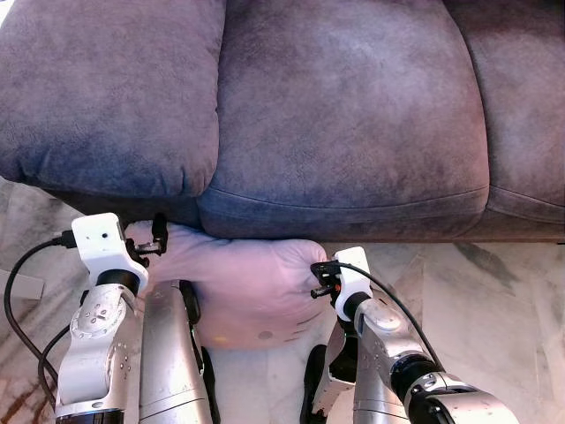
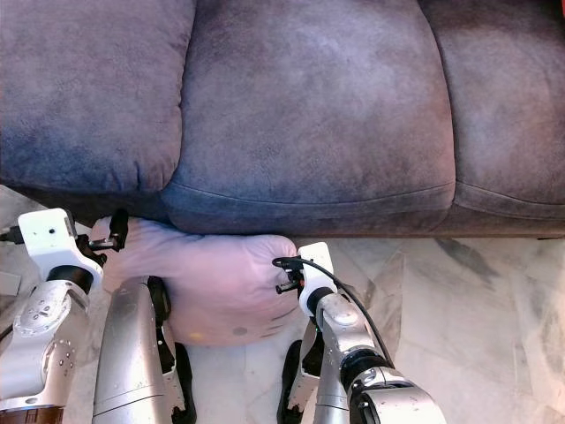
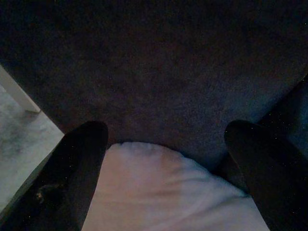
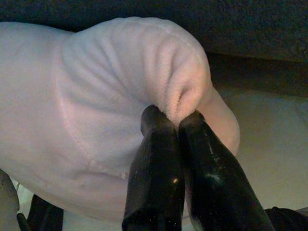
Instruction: Move the pillow to the sofa from floor
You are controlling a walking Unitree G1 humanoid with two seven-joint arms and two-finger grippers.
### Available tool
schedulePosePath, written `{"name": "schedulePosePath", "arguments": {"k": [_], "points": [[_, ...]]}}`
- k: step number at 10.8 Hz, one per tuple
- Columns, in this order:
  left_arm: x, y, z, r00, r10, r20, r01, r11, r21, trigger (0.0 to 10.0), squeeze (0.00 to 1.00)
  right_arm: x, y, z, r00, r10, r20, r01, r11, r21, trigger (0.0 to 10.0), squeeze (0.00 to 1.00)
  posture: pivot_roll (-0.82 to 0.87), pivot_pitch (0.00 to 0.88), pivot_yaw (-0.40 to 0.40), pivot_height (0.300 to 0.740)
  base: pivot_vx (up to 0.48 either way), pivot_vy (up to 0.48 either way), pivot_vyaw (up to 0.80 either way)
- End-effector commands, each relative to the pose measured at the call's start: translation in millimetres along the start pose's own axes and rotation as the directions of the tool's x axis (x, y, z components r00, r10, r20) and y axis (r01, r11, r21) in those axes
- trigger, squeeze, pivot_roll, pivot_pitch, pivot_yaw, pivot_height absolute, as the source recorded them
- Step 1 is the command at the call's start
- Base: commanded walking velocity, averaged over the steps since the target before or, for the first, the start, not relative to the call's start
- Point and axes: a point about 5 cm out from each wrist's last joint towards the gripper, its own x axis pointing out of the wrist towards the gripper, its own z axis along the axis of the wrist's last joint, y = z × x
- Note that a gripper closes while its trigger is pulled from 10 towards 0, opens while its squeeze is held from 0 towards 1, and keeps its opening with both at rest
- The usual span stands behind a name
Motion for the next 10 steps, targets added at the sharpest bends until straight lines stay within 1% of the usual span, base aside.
{"name": "schedulePosePath", "arguments": {"k": [1,2,5,10], "points": [[-3.5,2.1,-5.9,1.0,-0.001,-0.022,0.001,1.0,0.003,10.0,0.0,-7.1,0.5,-21.3,0.998,-0.016,-0.059,0.019,0.999,0.046,0.0,0.0,0.26,0.435,-0.117,0.493,0.0,0.0,0.0],[-3.2,1.2,-6.2,1.0,-0.002,-0.022,0.002,1.0,0.003,10.0,0.0,-7.5,-0.5,-22.0,0.998,-0.018,-0.065,0.021,0.999,0.045,10.0,0.0,0.26,0.435,-0.117,0.493,0.0,0.0,0.0],[-1.3,1.1,-9.5,1.0,-0.003,-0.029,0.004,1.0,0.002,10.0,0.0,-7.5,-2.3,-21.2,0.997,-0.035,-0.062,0.038,0.998,0.047,10.0,0.0,0.25,0.429,-0.114,0.493,0.0,0.0,0.0],[3.4,-0.1,-7.1,1.0,-0.01,-0.016,0.01,1.0,-0.001,10.0,0.0,-7.8,-3.4,-21.0,0.997,-0.05,-0.057,0.052,0.997,0.051,10.0,0.0,0.25,0.414,-0.113,0.493,0.0,0.0,0.0]]}}
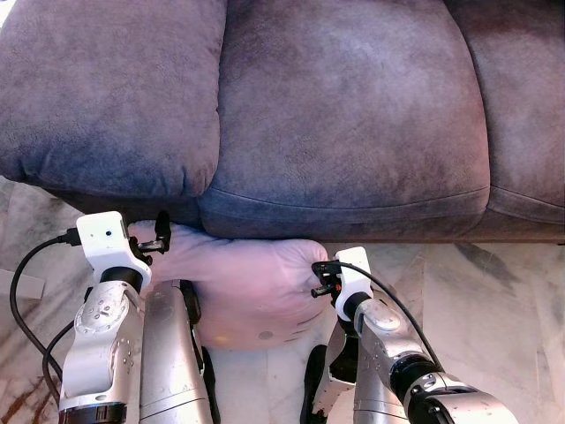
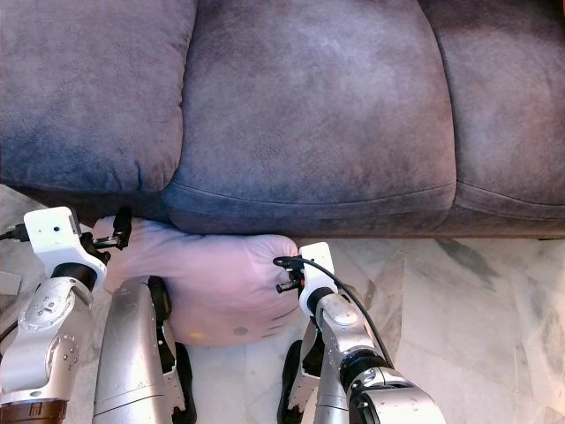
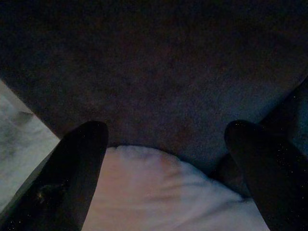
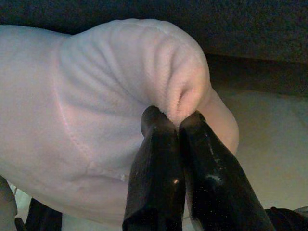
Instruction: Move the pillow to the sofa from floor
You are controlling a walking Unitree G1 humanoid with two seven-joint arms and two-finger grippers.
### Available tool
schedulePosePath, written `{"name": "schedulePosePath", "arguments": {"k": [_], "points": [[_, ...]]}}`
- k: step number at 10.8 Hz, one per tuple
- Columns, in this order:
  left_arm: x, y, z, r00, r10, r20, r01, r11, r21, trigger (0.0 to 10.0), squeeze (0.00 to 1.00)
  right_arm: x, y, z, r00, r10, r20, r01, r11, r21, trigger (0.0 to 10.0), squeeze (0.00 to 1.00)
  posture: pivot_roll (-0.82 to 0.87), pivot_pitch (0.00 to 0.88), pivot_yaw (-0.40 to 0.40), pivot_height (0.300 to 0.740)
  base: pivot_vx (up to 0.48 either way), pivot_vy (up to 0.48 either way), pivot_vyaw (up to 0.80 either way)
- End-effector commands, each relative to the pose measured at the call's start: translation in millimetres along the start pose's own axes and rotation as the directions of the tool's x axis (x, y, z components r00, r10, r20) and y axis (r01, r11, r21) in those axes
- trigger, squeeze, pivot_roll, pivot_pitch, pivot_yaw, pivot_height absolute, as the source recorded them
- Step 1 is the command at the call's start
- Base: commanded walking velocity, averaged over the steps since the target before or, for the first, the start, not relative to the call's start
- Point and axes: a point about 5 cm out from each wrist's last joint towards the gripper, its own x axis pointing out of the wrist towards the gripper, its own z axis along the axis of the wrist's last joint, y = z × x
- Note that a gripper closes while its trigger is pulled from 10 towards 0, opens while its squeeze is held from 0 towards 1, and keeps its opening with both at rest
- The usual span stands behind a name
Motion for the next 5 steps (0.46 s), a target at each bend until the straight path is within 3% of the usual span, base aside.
{"name": "schedulePosePath", "arguments": {"k": [1,5], "points": [[-2.1,2.2,-6.6,1.0,0.003,-0.021,-0.003,1.0,0.005,10.0,0.0,-7.6,-2.9,-20.0,0.998,-0.027,-0.055,0.029,0.999,0.041,10.0,0.0,0.25,0.408,-0.112,0.493,0.0,0.0,0.0],[0.4,2.0,-6.0,1.0,0.0,-0.014,0.0,1.0,0.004,10.0,0.0,-7.5,-3.0,-19.0,0.999,-0.026,-0.048,0.028,0.999,0.038,10.0,0.0,0.25,0.402,-0.113,0.493,0.0,0.0,0.0]]}}
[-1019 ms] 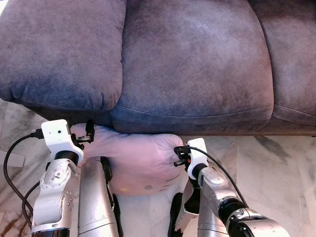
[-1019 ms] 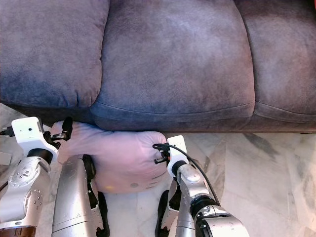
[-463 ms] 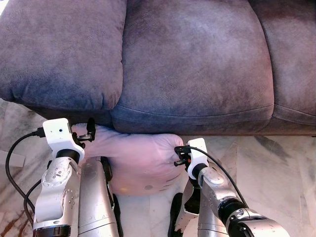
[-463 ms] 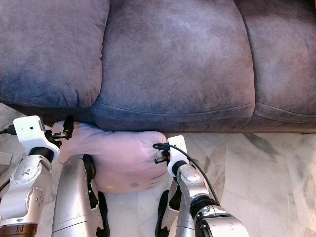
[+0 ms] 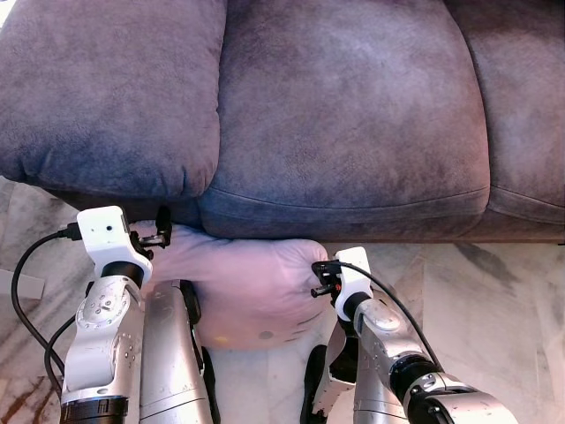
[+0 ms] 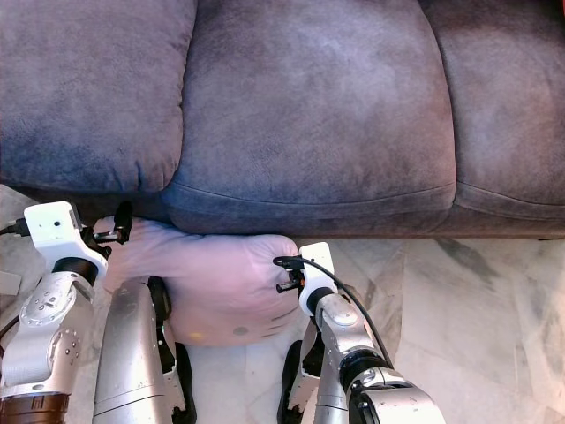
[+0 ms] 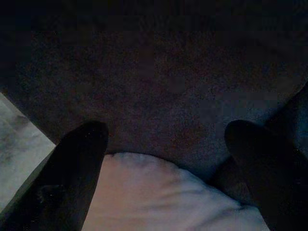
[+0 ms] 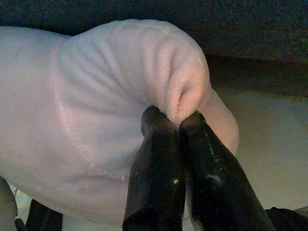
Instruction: Move the pillow to the sofa from floor
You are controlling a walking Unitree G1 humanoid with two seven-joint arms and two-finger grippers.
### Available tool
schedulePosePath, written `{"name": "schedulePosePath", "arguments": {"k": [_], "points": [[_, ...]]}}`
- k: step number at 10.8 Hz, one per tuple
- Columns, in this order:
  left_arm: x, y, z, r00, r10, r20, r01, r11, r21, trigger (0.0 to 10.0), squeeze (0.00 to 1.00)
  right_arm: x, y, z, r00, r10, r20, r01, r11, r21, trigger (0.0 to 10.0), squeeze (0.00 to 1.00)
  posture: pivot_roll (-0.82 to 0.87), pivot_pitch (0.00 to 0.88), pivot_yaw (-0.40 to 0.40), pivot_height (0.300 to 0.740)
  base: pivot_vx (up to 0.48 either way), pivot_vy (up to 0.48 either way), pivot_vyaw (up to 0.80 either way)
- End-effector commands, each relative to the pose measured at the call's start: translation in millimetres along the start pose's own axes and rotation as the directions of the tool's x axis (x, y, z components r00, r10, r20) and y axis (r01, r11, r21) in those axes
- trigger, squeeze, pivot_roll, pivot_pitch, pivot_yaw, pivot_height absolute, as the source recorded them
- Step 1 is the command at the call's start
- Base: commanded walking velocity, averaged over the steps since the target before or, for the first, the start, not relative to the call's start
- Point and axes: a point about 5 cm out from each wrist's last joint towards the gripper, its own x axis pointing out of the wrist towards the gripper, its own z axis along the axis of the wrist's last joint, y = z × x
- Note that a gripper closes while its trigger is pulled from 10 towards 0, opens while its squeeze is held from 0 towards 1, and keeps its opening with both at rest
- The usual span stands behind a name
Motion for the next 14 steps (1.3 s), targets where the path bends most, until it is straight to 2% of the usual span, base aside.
{"name": "schedulePosePath", "arguments": {"k": [1,6,14], "points": [[-3.3,3.0,-7.0,1.0,0.003,-0.025,-0.003,1.0,0.007,10.0,0.0,-7.8,-4.0,-19.0,0.998,-0.026,-0.051,0.027,0.999,0.033,10.0,0.0,0.25,0.399,-0.113,0.493,0.0,0.0,0.0],[-1.8,1.7,-4.9,1.0,0.0,-0.013,0.0,1.0,0.002,10.0,0.0,-7.9,-4.9,-18.2,0.999,-0.031,-0.044,0.032,0.999,0.033,10.0,0.0,0.25,0.39,-0.111,0.493,0.0,0.0,0.0],[-1.4,0.9,-5.5,1.0,-0.001,-0.016,0.001,1.0,0.0,10.0,0.0,-7.6,-4.8,-17.6,0.999,-0.032,-0.044,0.033,0.999,0.028,10.0,0.0,0.25,0.394,-0.114,0.569,0.0,0.0,0.0]]}}
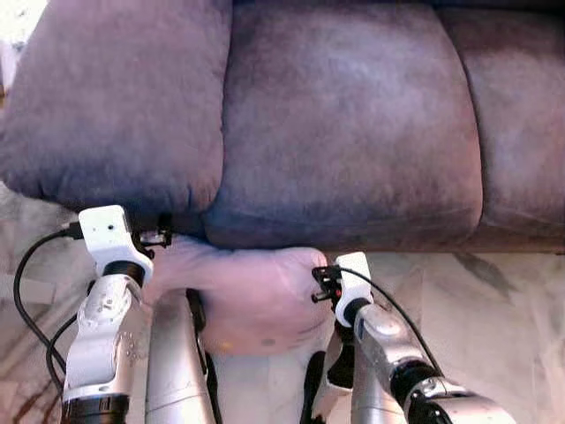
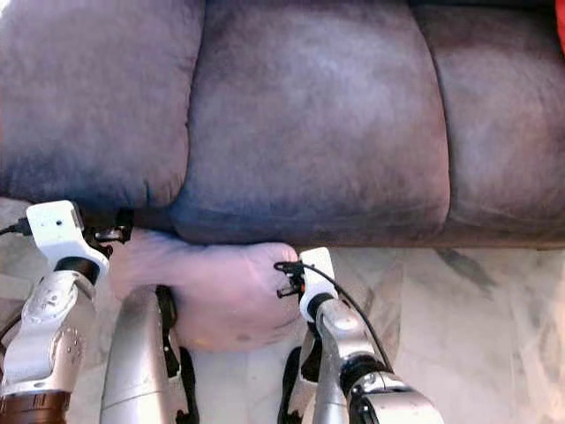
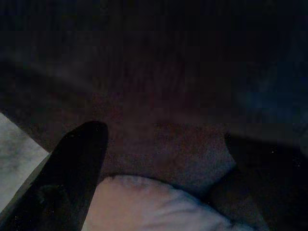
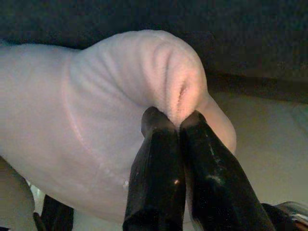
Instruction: Move the pillow to the sofa from floor
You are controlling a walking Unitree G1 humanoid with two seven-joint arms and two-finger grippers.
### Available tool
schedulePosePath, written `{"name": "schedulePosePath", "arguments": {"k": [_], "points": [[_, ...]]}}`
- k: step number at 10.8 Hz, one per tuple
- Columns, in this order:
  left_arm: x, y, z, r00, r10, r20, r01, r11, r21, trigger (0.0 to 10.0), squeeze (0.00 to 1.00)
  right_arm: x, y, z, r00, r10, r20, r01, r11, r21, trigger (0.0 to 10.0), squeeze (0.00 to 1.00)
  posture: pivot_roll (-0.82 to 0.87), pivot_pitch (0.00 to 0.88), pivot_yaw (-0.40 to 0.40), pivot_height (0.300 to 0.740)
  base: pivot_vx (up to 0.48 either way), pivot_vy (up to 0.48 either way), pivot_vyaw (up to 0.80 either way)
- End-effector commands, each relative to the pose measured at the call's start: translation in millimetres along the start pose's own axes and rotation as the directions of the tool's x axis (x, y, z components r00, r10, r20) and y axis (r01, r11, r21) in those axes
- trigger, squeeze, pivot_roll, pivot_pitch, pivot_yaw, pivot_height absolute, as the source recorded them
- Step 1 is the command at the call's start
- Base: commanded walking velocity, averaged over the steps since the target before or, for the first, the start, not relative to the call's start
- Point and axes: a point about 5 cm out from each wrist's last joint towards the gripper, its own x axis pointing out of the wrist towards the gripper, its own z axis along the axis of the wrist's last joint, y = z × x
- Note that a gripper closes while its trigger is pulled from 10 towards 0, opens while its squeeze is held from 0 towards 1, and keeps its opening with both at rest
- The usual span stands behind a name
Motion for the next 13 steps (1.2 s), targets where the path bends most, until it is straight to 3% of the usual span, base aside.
{"name": "schedulePosePath", "arguments": {"k": [1,13], "points": [[-3.0,2.0,-5.3,1.0,0.002,-0.016,-0.002,1.0,0.002,10.0,0.0,-4.5,-5.4,-8.6,0.999,-0.028,-0.018,0.029,0.999,0.018,10.0,0.0,0.25,0.394,-0.114,0.583,0.0,0.0,0.0],[-0.8,-0.6,-6.1,1.0,-0.008,-0.008,0.008,1.0,-0.013,10.0,0.0,-6.0,-7.2,-11.2,0.999,-0.025,-0.026,0.026,0.999,0.029,10.0,0.0,0.24,0.384,-0.117,0.591,0.0,0.0,0.0]]}}
